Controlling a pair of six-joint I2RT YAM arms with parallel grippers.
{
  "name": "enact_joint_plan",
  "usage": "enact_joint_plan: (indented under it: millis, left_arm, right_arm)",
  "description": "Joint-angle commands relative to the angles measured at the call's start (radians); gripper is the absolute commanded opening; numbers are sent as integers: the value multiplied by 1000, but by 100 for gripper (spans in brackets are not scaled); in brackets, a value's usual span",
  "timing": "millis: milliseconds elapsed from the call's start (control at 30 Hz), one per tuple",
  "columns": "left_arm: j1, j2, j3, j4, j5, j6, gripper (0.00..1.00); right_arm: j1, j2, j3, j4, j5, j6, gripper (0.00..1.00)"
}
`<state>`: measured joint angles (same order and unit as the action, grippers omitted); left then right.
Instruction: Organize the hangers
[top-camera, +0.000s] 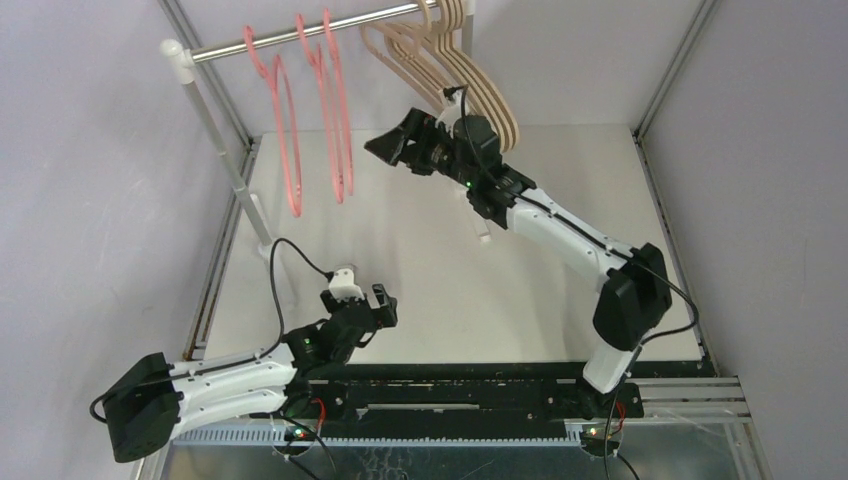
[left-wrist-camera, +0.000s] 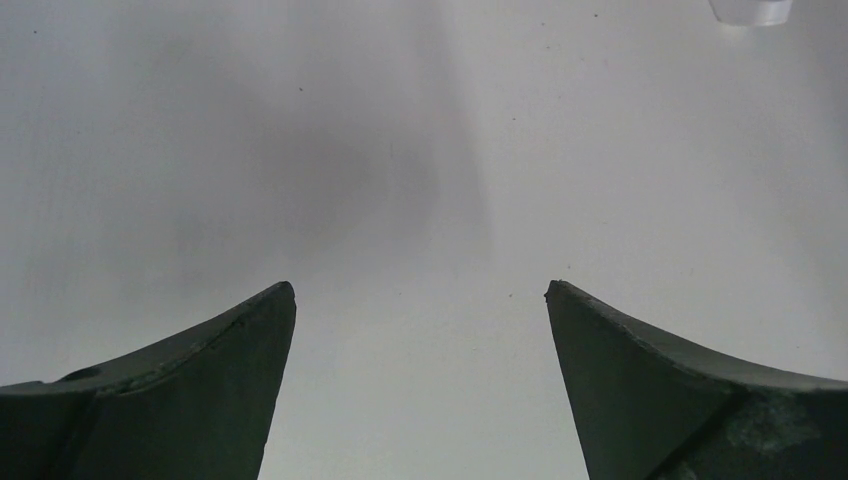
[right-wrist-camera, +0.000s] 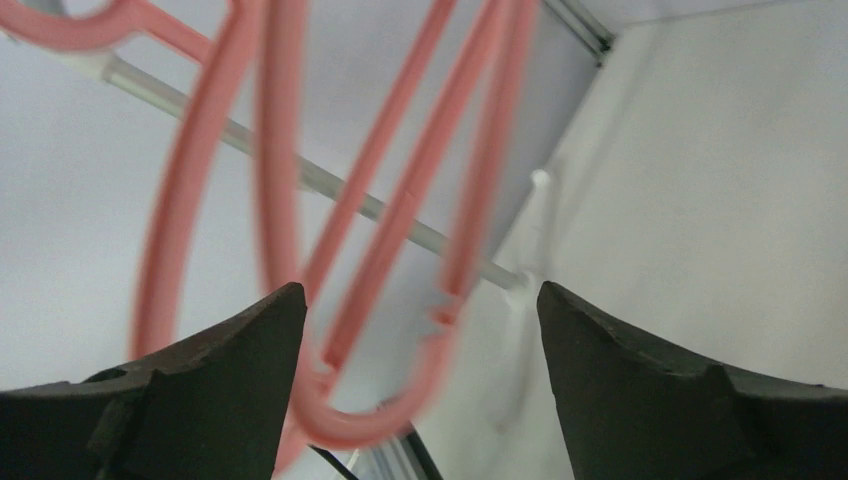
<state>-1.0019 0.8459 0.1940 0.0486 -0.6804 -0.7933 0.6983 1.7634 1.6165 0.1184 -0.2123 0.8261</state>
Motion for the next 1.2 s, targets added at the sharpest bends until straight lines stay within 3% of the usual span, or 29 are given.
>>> enact_joint_plan:
  millis: [0,200,433,567,900,1167]
  left_arm:
    - [-3,17,58,-25,-41,14,99]
    - [-2,43,71,-36,-49,29,100]
    - [-2,56,67,56,-22,172,99]
    - [-1,80,61,143,18,250,99]
    - [123,190,133,200,213,349,99]
    - [179,197,115,220,253,361,100]
  right_arm:
    - [19,-153,-87,-103,124,-148,99]
    - [58,-311,-310,-195,268,-339,100]
    - [54,-439,-552,-318,410,-453,100]
    - [24,-512,-693,-291,503,-546,100]
    - [-225,-734,-980,-126,390,-650,100]
    - [-301,-690,-1049,-51,364,-656,100]
